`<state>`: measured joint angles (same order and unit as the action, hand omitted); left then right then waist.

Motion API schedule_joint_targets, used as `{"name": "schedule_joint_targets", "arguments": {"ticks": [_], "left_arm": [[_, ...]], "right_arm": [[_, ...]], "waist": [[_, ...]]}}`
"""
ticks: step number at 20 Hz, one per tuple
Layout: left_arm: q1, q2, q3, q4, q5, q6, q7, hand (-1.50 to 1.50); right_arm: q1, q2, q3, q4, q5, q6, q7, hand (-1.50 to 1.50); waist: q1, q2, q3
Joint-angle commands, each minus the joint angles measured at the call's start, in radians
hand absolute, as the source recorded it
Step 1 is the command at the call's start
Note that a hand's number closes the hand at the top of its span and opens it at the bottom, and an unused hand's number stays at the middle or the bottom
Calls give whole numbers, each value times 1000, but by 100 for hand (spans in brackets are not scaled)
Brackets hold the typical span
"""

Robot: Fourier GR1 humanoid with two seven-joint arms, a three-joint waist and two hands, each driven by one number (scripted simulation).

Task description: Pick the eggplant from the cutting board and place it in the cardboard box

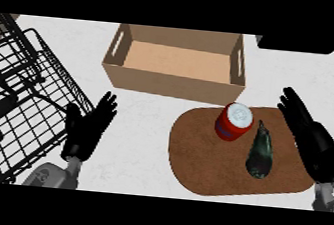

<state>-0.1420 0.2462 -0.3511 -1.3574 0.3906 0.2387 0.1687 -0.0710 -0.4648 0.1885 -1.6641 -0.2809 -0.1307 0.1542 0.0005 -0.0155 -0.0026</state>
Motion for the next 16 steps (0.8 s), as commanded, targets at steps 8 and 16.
{"name": "schedule_joint_targets", "arguments": {"ticks": [8, 16], "left_arm": [[-38, 173, 4, -12, -226, 94, -111, 0], [11, 235, 27, -19, -227, 104, -163, 0]], "right_arm": [[-10, -165, -176, 219, 271, -319, 145, 150], [-19, 29, -205, 154, 279, -572, 164, -150]], "waist": [[46, 22, -9], [36, 6, 1]]}}
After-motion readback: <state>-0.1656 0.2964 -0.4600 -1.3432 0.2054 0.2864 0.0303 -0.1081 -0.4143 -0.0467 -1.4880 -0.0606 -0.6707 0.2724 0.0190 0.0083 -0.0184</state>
